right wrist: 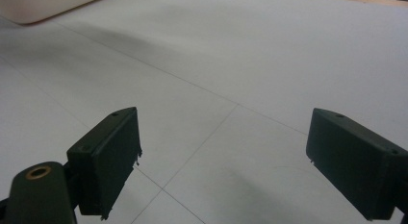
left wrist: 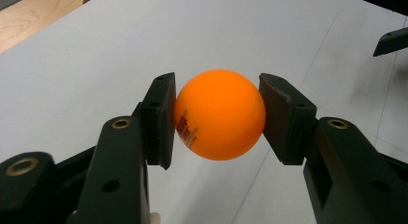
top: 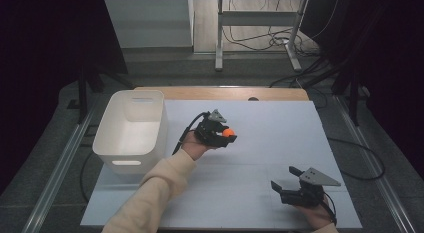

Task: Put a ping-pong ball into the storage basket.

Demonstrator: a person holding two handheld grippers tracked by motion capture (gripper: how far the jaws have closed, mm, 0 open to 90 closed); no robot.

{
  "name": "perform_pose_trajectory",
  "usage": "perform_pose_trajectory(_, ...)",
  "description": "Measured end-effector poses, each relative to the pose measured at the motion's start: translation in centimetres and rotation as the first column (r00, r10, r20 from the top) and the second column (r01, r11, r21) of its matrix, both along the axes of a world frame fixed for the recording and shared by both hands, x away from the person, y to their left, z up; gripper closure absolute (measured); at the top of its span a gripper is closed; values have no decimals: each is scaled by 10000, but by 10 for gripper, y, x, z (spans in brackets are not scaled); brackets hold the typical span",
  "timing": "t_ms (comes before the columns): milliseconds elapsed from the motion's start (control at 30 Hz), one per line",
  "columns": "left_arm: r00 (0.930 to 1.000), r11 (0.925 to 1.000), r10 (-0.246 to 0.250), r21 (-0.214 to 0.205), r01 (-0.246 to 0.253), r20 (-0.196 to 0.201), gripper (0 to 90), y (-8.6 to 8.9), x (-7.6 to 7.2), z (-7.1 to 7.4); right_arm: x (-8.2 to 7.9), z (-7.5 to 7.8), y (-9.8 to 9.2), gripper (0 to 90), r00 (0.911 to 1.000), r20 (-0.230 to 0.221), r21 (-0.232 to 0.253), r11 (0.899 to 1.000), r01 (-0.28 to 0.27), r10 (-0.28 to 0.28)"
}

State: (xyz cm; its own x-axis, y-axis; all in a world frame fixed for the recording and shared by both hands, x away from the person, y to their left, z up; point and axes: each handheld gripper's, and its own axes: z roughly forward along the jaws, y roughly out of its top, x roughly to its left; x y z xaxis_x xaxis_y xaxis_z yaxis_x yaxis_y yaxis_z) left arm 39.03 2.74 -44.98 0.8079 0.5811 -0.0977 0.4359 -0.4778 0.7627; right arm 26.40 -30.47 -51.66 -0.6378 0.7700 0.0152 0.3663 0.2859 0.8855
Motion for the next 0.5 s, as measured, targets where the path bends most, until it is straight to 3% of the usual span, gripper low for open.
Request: perform_pose_trajectory(500, 9999, 9999, -56, -149, 59, 152, 505, 11, -16, 2, -1, 0, 0, 122, 10000, -12, -58, 10000, 12, -12)
